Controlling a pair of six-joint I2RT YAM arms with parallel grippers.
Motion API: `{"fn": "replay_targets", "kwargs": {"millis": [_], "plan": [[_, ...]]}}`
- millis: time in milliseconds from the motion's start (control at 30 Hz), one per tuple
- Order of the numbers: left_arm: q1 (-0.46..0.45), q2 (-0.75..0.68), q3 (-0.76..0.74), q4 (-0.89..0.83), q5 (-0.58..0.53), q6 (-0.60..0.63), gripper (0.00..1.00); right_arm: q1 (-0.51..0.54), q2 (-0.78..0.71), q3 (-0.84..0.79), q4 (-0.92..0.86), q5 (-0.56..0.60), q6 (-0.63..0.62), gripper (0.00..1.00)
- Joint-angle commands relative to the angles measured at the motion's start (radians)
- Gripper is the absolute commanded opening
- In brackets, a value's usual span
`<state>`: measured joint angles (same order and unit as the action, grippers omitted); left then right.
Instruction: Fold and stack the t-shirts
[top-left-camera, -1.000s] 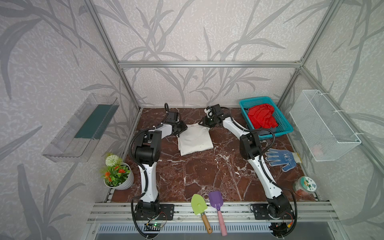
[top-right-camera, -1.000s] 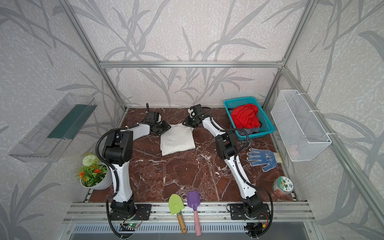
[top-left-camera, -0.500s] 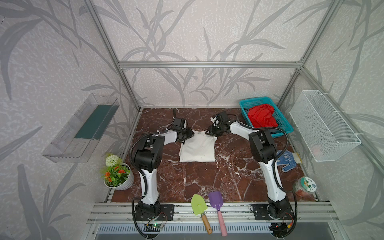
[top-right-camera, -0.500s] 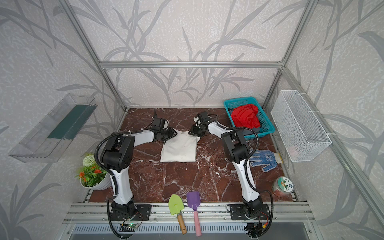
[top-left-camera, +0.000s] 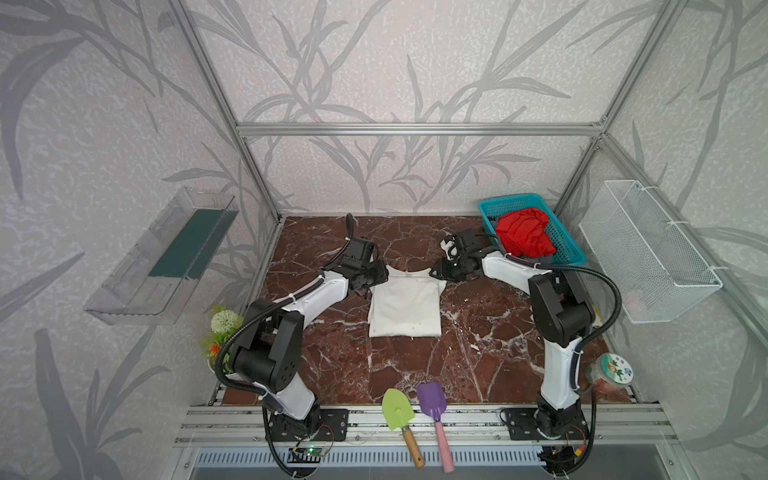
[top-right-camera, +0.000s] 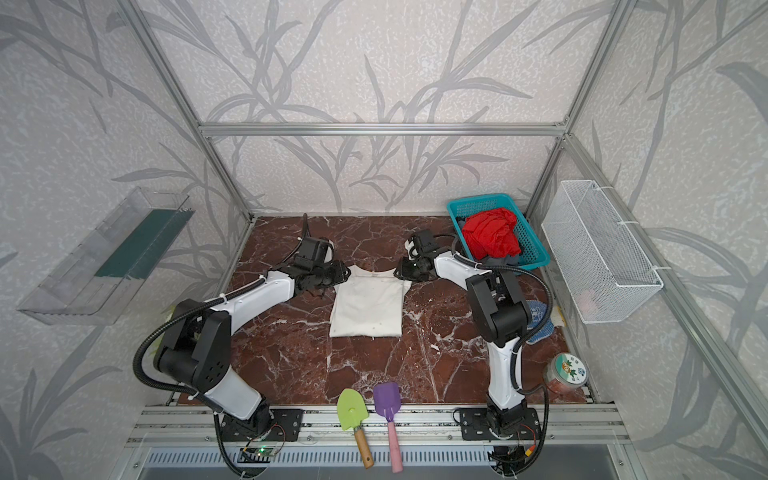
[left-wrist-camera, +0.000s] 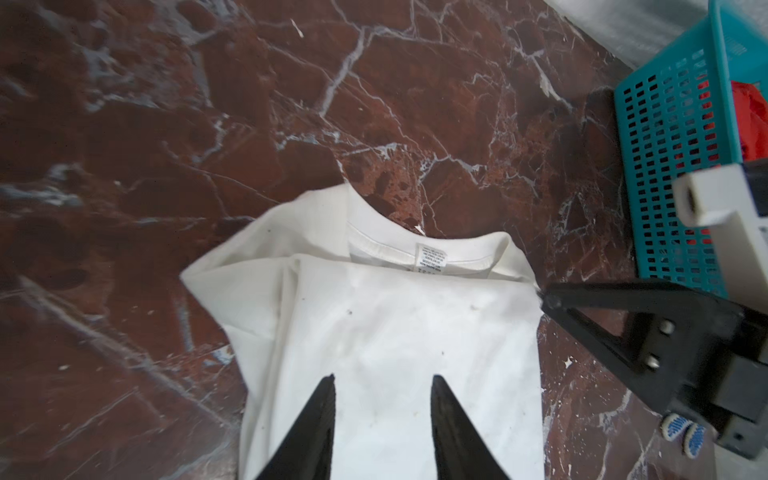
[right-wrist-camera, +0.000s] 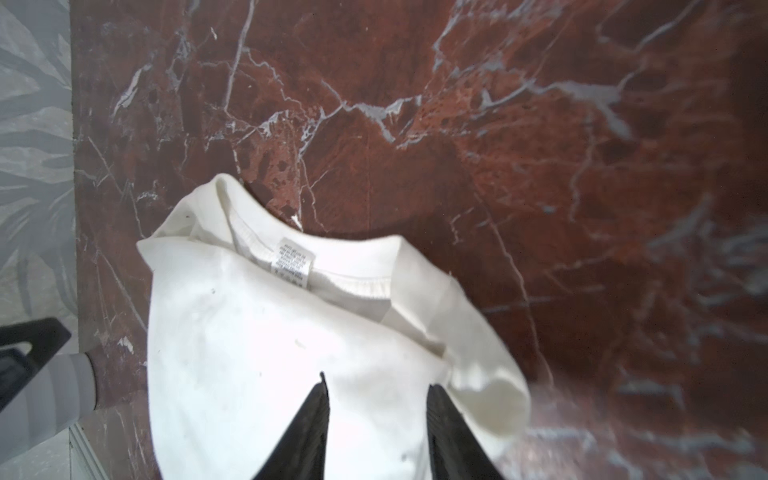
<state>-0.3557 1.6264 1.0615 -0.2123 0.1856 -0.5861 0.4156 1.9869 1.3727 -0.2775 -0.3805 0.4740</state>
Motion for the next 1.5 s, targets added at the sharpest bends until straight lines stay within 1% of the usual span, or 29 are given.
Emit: {"fn": "replay_targets", "kwargs": {"millis": [0,200,367,667,800,833,933,1000,1100,1200,1467], "plan": [[0.004,0.024,0.009,-0.103,-0.074,0.060,0.39,-0.001,-0.067,-0.053,-0.003,0.030,-0.008,0.41],[0.004,0.123,0.084,-0.112,-0.077,0.082,0.37,0.002,-0.050,-0.087,0.029,-0.006,0.014,0.41],[0.006,0.199,0.142,-0.134,-0.085,0.086,0.36,0.005,-0.014,-0.069,0.032,-0.016,0.018,0.40],[0.006,0.247,0.161,-0.142,-0.095,0.087,0.33,0.011,0.039,-0.034,0.023,-0.022,0.016,0.38],[0.006,0.246,0.158,-0.135,-0.079,0.091,0.24,0.017,0.046,-0.022,0.019,-0.021,0.013,0.34],[0.006,0.244,0.158,-0.136,-0.079,0.093,0.21,0.018,0.046,-0.021,0.018,-0.021,0.012,0.30],[0.006,0.233,0.153,-0.131,-0.068,0.100,0.13,0.020,0.043,-0.015,0.017,-0.027,0.009,0.15],[0.006,0.223,0.152,-0.127,-0.060,0.105,0.06,0.023,0.035,-0.015,0.018,-0.026,0.008,0.09],[0.006,0.205,0.145,-0.132,-0.053,0.106,0.02,0.026,0.020,-0.018,0.018,-0.030,0.005,0.00],[0.006,0.167,0.125,-0.129,-0.045,0.104,0.00,0.027,-0.004,-0.029,0.030,-0.039,0.005,0.00],[0.006,0.045,0.070,-0.130,-0.032,0.107,0.00,0.028,-0.077,-0.052,0.049,-0.063,0.021,0.00]]}}
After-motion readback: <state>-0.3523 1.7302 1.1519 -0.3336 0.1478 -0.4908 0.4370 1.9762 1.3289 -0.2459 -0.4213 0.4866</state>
